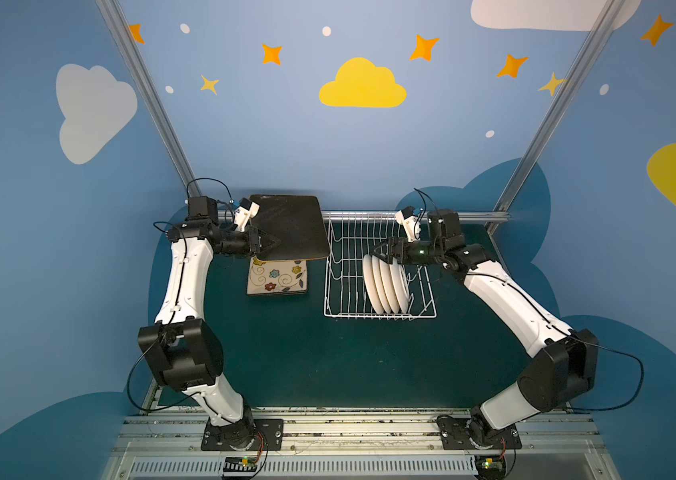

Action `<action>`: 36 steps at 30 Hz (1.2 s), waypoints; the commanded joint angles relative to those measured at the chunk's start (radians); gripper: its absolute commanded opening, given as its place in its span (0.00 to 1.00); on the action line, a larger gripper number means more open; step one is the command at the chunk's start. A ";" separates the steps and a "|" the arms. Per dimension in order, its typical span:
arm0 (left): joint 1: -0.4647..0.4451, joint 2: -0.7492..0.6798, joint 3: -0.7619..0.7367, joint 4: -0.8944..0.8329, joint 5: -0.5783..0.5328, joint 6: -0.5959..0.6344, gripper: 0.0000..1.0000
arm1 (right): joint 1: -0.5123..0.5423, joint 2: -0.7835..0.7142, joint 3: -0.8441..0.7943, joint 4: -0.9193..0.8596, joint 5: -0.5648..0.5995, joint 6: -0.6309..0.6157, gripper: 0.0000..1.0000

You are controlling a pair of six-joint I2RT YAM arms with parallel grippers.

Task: Unload the plates from the dish rack
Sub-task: 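Open the right gripper and draw it back while the left gripper holds the plate, then set the dark plate on the flower plates with left gripper while right nears rack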

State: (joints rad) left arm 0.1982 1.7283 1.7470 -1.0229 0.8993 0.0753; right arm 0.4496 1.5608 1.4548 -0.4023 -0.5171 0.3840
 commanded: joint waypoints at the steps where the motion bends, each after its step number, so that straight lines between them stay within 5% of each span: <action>1: 0.001 0.022 0.042 -0.076 -0.028 0.154 0.03 | 0.010 -0.037 0.001 -0.036 0.028 -0.045 0.88; 18: 0.070 0.203 0.041 -0.114 -0.145 0.227 0.03 | 0.017 -0.038 0.005 -0.056 0.057 -0.041 0.89; 36: 0.079 0.466 0.293 -0.245 -0.184 0.327 0.03 | 0.023 -0.044 0.061 -0.122 0.085 -0.020 0.89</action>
State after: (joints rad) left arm 0.2695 2.1963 1.9755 -1.2427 0.6182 0.3504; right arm 0.4660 1.5284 1.4654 -0.5007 -0.4435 0.3607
